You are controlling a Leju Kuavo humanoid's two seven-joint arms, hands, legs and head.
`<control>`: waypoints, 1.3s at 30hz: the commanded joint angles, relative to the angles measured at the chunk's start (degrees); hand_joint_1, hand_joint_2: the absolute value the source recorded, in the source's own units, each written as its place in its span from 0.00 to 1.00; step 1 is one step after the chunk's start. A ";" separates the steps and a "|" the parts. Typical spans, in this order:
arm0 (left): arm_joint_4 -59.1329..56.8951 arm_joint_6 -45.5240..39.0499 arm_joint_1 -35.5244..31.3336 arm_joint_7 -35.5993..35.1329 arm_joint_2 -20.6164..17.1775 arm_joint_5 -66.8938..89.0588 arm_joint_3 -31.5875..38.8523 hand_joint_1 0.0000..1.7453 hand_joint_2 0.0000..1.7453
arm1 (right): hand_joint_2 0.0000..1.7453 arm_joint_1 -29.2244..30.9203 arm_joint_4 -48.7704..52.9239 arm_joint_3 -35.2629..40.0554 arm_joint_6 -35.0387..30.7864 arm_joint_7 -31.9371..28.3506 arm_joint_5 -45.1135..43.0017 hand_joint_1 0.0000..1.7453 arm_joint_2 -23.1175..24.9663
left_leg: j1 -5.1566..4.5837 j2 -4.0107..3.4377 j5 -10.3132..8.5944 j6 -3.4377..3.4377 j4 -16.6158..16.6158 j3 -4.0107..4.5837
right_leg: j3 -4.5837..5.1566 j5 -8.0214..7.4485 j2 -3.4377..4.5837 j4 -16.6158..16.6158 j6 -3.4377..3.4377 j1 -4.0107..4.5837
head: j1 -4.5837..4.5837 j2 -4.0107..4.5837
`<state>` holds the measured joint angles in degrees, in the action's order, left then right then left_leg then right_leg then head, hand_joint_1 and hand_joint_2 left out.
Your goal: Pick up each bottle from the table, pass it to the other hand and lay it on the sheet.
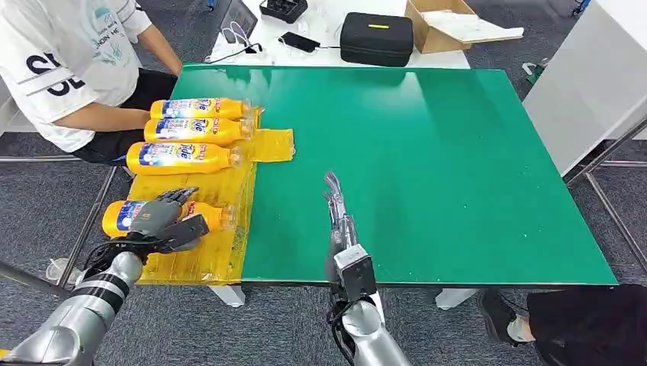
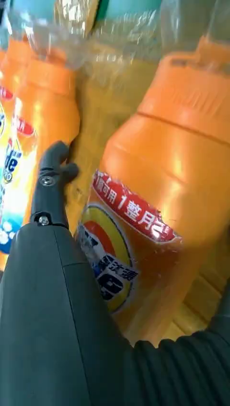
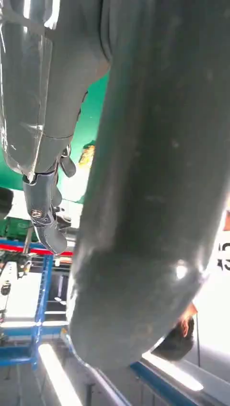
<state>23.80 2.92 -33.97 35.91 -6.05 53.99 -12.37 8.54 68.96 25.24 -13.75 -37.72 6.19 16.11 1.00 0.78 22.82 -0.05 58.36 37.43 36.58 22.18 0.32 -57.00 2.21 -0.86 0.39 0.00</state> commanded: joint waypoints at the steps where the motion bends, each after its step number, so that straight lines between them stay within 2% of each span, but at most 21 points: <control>1: -1.12 7.83 2.94 4.02 -2.26 -4.58 -3.74 0.00 0.00 | 0.00 3.21 -7.80 -1.44 0.57 0.45 -0.90 0.00 0.39 | -0.03 -0.23 0.06 0.04 -0.10 -0.33 | -0.26 0.00 0.17 0.09 -0.06 0.00 | 0.00 0.00; 7: 1.24 10.88 3.67 4.09 -2.94 -7.48 -4.79 0.00 0.00 | 0.00 3.46 -8.43 -1.54 0.68 0.46 -1.16 0.00 0.50 | -0.04 -0.23 0.06 0.03 -0.13 -0.60 | -0.53 0.01 0.19 0.10 -0.10 -0.01 | 0.00 0.00; 11: 9.88 18.36 6.88 4.09 -5.47 -22.21 -8.90 0.00 0.00 | 0.00 3.84 -9.40 -1.75 1.12 0.46 -1.57 0.00 0.64 | -0.03 -0.26 0.08 0.04 -0.13 -0.65 | -0.57 0.01 0.21 0.12 -0.09 0.00 | 0.00 -0.02; 13: 15.56 14.23 9.08 4.09 -5.32 -30.94 -10.71 0.00 0.00 | 0.00 3.66 -9.35 -1.98 0.86 0.32 -1.68 0.00 0.76 | -0.04 -0.29 0.09 0.04 -0.13 -0.68 | -0.59 0.02 0.24 0.11 -0.09 -0.01 | -0.02 0.00; 14: 20.51 8.82 10.81 4.09 -3.04 -35.81 -8.43 0.00 0.00 | 0.00 3.31 -8.85 -2.12 0.44 0.33 -1.58 0.00 0.83 | -0.03 -0.20 0.06 0.03 -0.12 -0.60 | -0.55 0.02 0.17 0.09 -0.08 -0.01 | -0.04 0.00; 15: 23.14 3.65 11.66 4.09 0.21 -39.39 -5.00 0.00 1.00 | 0.00 2.86 -8.16 -2.24 -0.43 0.58 -1.10 0.00 0.98 | -0.04 -0.23 0.09 0.06 -0.15 -0.68 | -0.62 0.03 0.17 0.13 -0.11 0.00 | 0.00 0.00; 16: 27.72 -6.26 12.46 4.09 4.78 -40.24 -0.03 0.00 1.00 | 0.00 2.16 -6.97 -2.03 -1.29 1.16 -0.38 0.00 1.06 | -0.03 -0.14 0.09 0.05 -0.13 -0.64 | -0.60 0.06 0.08 0.11 -0.10 0.00 | 0.00 0.00; 17: 33.47 -14.69 13.62 4.09 7.65 -40.36 3.22 0.00 1.00 | 0.00 1.69 -6.14 -1.61 -2.16 1.68 0.59 0.00 1.10 | -0.02 -0.03 0.11 0.07 -0.10 -0.64 | -0.63 0.11 -0.06 0.10 -0.11 0.03 | 0.00 0.00; 18: 39.33 -19.88 14.54 4.09 10.35 -42.99 6.50 0.00 1.00 | 0.00 1.34 -5.62 -1.33 -3.09 1.96 1.46 0.00 1.31 | -0.03 0.23 -0.01 0.03 -0.03 -0.32 | -0.30 0.08 -0.33 0.02 -0.05 -0.01 | 0.00 0.00; 19: 41.23 -21.43 14.78 4.09 11.03 -43.44 7.22 0.00 1.00 | 0.00 1.20 -5.34 -1.16 -3.20 2.02 1.61 0.00 1.35 | 0.00 0.29 0.06 0.07 0.03 -0.38 | -0.37 0.18 -0.48 0.01 -0.08 0.03 | 0.00 0.00; 20: 49.80 -27.22 15.73 4.09 13.03 -43.67 9.17 0.00 1.00 | 0.00 0.72 -4.58 -0.59 -4.46 2.14 2.44 0.00 1.52 | 0.02 0.23 0.03 0.05 0.09 -0.16 | -0.12 0.13 -0.43 -0.02 -0.06 0.04 | 0.00 0.00; 23: 59.14 -30.12 17.23 4.09 15.07 -47.21 10.48 0.00 1.00 | 0.00 -0.09 -3.67 -0.15 -6.46 1.49 3.45 0.00 1.38 | 0.03 0.06 0.04 0.05 0.12 0.11 | 0.10 0.05 -0.19 -0.01 -0.03 0.05 | -0.02 0.00; 25: 67.18 -29.25 19.67 4.09 18.12 -51.22 11.67 0.00 1.00 | 0.00 -1.55 -2.09 -0.26 -8.85 -0.06 4.63 0.00 0.85 | 0.03 -0.16 0.18 0.06 0.13 -0.05 | -0.03 0.11 -0.01 -0.01 -0.06 0.06 | -0.04 0.00; 28: 67.18 -29.25 19.67 4.09 18.12 -51.22 11.67 0.00 1.00 | 0.00 -1.55 -2.09 -0.26 -8.85 -0.06 4.63 0.00 0.85 | 0.02 -0.14 0.26 0.05 0.14 -0.12 | -0.06 0.17 -0.08 -0.02 -0.08 0.06 | -0.02 0.00; 30: 70.02 -29.34 21.75 4.09 19.39 -51.71 11.28 0.00 1.00 | 0.00 -2.99 -0.09 -0.59 -9.56 -1.01 4.80 0.00 0.32 | -0.03 -0.23 0.18 0.02 0.04 0.02 | 0.13 0.05 0.00 0.03 -0.06 0.00 | 0.00 -0.02; 32: 71.81 -24.46 25.73 4.09 22.18 -54.43 12.09 0.00 1.00 | 0.00 -5.98 4.97 -1.56 -14.07 -2.28 5.91 0.00 -0.27 | 0.01 -0.26 0.25 0.02 0.06 -0.06 | 0.04 0.11 0.02 0.02 -0.09 0.05 | 0.00 0.00; 33: 73.18 -22.58 28.46 4.09 22.79 -54.57 11.40 0.00 1.00 | 1.00 -7.73 8.16 -1.41 -15.75 -2.28 5.94 0.00 -1.16 | 0.00 -0.24 0.22 0.00 0.01 -0.02 | 0.09 0.08 0.02 0.06 -0.06 0.03 | -0.02 -0.02; 34: 73.08 -21.55 29.52 4.09 23.04 -55.11 11.18 0.00 1.00 | 1.00 -8.38 9.29 -1.55 -16.59 -2.28 5.84 0.00 -1.37 | -0.01 -0.24 0.21 0.00 -0.01 0.00 | 0.12 0.07 0.02 0.07 -0.04 0.02 | -0.02 0.00; 35: 73.08 -21.55 29.52 4.09 23.04 -55.11 11.18 0.00 1.00 | 1.00 -8.38 9.29 -1.55 -16.59 -2.28 5.84 0.00 -1.37 | 0.01 -0.30 0.43 0.07 0.00 -0.41 | -0.31 0.26 0.02 0.12 -0.10 0.07 | -0.02 -0.02; 36: 73.44 -18.89 33.71 4.09 23.30 -55.15 9.33 0.00 1.00 | 1.00 -10.58 13.09 -2.36 -17.89 -2.28 5.39 0.00 -2.44 | -0.02 -0.26 0.23 0.01 -0.02 -0.05 | 0.07 0.09 0.04 0.08 -0.06 0.01 | 0.00 0.00; 39: 68.98 -18.50 38.23 4.09 21.41 -53.53 4.91 0.00 1.00 | 1.00 -12.67 16.31 -3.14 -22.68 -2.28 4.75 0.00 -4.00 | -0.01 -0.24 0.40 0.02 -0.05 -0.29 | -0.21 0.23 -0.01 0.16 -0.07 0.03 | -0.02 0.00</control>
<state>92.90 -18.20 -7.17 40.26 13.99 -0.79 -3.32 2.75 73.71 23.87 -30.36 -39.98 12.09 16.41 1.01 0.56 23.05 -0.15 58.39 37.60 36.88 22.22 0.37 -56.97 2.18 -0.86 0.37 0.00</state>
